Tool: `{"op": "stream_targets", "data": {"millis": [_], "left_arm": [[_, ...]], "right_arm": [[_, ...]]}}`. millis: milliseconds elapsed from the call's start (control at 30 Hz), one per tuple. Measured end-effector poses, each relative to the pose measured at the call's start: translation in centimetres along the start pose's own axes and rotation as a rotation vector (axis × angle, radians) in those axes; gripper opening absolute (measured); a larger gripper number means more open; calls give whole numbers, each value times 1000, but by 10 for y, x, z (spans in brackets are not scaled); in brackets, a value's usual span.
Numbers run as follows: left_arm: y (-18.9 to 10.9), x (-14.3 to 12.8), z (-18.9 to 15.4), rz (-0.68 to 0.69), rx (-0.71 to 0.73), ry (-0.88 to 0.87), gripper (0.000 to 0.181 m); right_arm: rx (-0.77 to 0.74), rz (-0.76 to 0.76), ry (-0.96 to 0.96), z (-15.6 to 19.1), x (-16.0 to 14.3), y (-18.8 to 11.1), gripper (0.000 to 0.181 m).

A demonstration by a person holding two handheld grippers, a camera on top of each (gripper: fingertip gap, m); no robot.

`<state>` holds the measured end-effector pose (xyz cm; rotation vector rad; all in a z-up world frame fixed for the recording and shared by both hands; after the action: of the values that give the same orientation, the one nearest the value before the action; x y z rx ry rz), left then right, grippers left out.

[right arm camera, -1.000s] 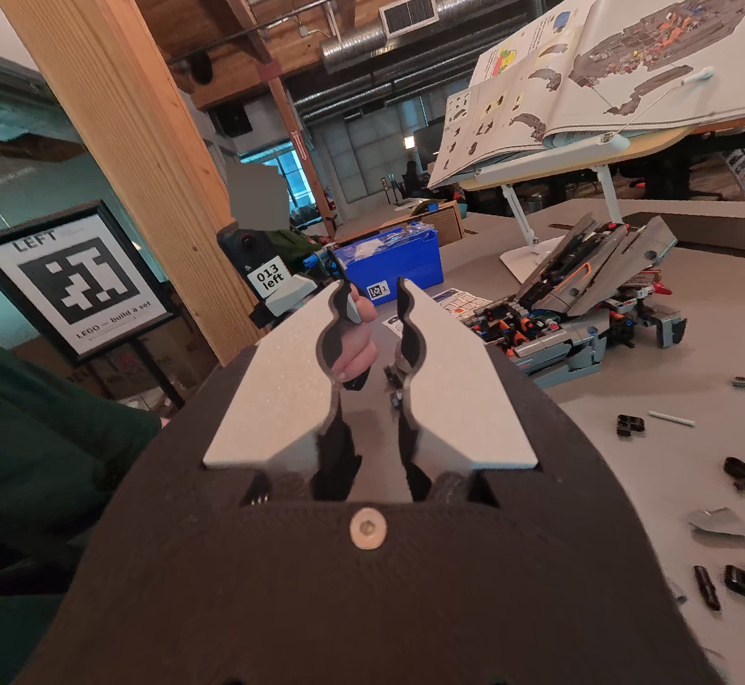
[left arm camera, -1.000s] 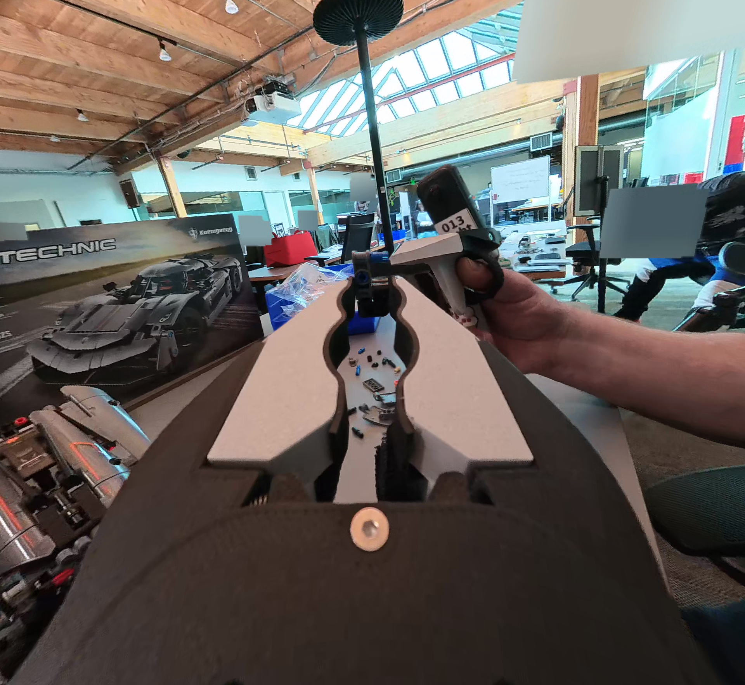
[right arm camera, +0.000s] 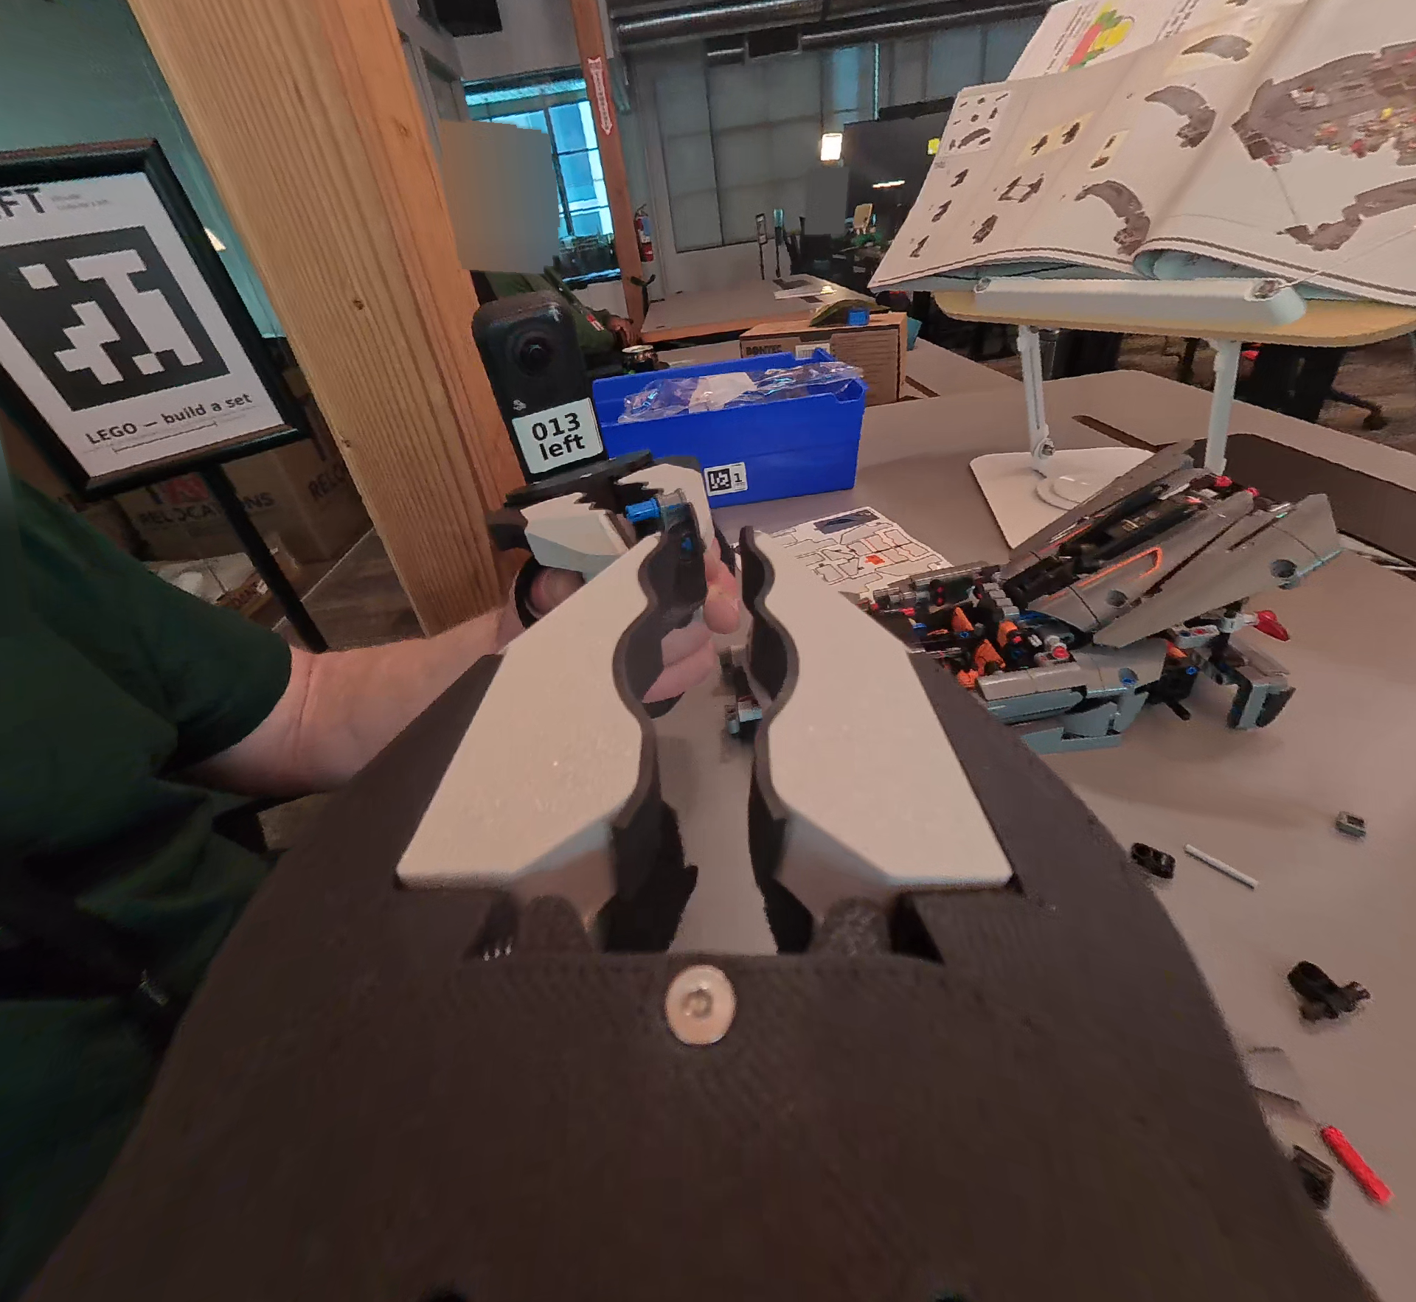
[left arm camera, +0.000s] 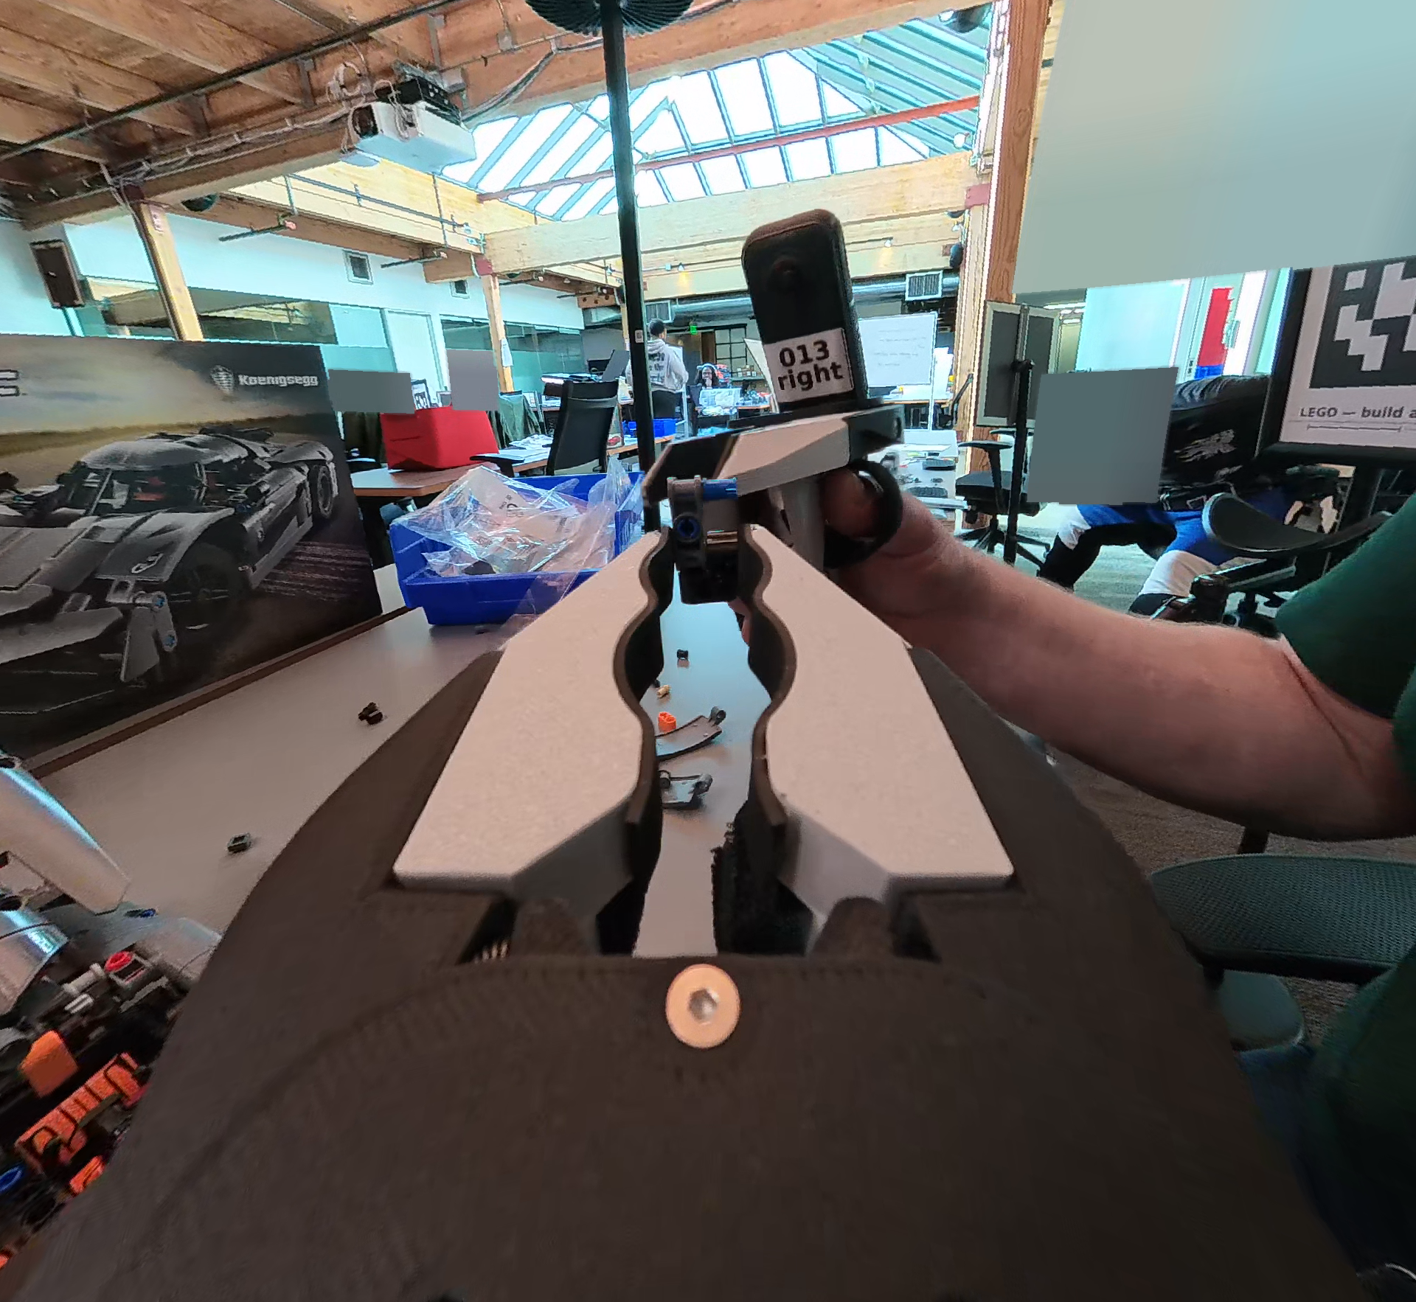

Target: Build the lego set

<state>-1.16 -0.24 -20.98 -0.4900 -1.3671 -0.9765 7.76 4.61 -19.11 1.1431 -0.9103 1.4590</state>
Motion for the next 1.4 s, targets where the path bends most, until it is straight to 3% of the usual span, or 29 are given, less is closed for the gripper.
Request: {"op": "stream_targets", "data": {"millis": [200, 467, 1100, 1400], "left_arm": [[-2, 0, 0, -1, -2, -5, 13], [-4, 4, -2, -35, -43, -33, 13], [-7, 9, 2, -81, -17, -64, 13], [-14, 13, 13, -116, 80, -56, 30]], "right_arm": [[25, 52, 1, 3, -4, 8, 4], [150, 65, 119, 3, -7, 9, 6], [139, 40, 127, 1, -10, 16, 0], [81, -44, 188, -12, 0, -3, 0]]}}
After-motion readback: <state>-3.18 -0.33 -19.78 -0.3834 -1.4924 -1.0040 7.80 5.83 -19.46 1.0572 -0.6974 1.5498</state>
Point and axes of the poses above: each gripper's, where its closed fingertips meet, y out along the fingers, x out of its top, z = x × y across the jaws, the point moved 5 cm from there along -y, back along the fingers, and after that the axes turned 8 degrees about y, right-handed, at the moved point
